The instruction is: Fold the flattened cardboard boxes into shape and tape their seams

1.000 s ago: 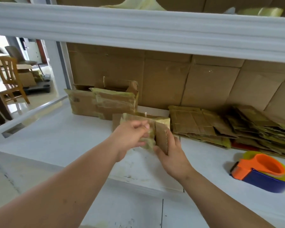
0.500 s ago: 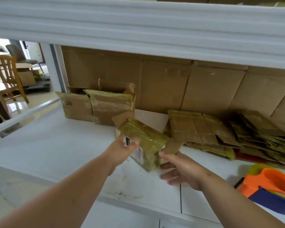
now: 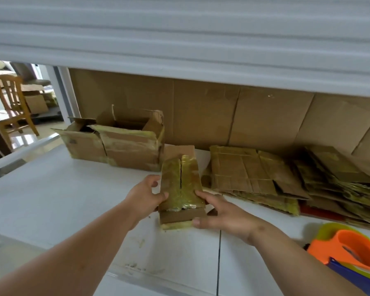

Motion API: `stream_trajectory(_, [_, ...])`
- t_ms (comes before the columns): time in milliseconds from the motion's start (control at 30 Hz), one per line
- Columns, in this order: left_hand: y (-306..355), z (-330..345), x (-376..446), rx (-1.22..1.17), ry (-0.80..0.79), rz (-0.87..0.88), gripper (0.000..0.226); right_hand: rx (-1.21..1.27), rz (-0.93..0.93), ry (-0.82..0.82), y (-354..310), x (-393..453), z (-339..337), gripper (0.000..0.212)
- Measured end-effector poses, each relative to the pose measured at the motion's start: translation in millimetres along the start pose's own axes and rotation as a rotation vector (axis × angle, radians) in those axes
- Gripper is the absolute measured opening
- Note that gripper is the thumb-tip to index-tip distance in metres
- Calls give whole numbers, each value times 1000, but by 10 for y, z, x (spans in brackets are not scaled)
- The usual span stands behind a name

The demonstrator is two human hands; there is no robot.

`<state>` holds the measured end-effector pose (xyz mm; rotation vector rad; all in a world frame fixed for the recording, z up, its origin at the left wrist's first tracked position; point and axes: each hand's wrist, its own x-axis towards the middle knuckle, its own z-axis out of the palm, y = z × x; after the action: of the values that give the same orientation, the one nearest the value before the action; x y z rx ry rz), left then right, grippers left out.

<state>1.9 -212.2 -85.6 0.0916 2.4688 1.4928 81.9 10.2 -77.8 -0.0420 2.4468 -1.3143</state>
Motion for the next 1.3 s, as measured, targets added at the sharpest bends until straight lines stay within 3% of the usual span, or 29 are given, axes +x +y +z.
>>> stream_trajectory(67, [-32, -23, 41, -52, 57, -16, 27, -73, 8, -34, 32, 67, -9, 104])
stream_trajectory(133, [-22, -41, 89, -76, 49, -36, 10, -175, -21, 35, 43, 192, 36, 97])
stream_trajectory(233, [20, -75, 174, -3, 8, -33, 37, -314, -83, 260, 17, 407, 82, 69])
stream_trajectory(333, [39, -164, 292, 24, -18, -75, 50, -368, -56, 334, -80, 576, 82, 62])
stream_trajectory(567, [102, -341, 593, -83, -136, -39, 46, -182, 44, 406, -240, 986, 33, 61])
stream_trajectory(733, [100, -358, 752, -204, -249, 32, 43, 11, 93, 321, -282, 1120, 20, 91])
stream_trajectory(833, [59, -318, 836, -134, -222, 43, 34, -87, 76, 446, -281, 1041, -43, 76])
stream_trajectory(900, [56, -305, 871, -8, -146, 24, 33, -319, 79, 607, -249, 890, -149, 60])
stream_trajectory(967, [82, -284, 852, 108, -153, -54, 40, -595, 152, 687, -131, 708, -258, 57])
stream_trajectory(1033, [106, -239, 759, 218, -287, -149, 42, -692, 291, 651, 17, 527, -348, 65])
stream_trajectory(1100, [127, -148, 671, 365, -394, -103, 40, -736, 405, 586, 200, 390, -428, 75])
stream_trajectory(1200, [213, 86, 535, 440, -387, 33, 26, -822, 466, 540, 442, 273, -543, 77])
stream_trajectory(1300, [331, 329, 388, 444, -351, 98, 23, -899, 428, 555, 579, 223, -633, 63])
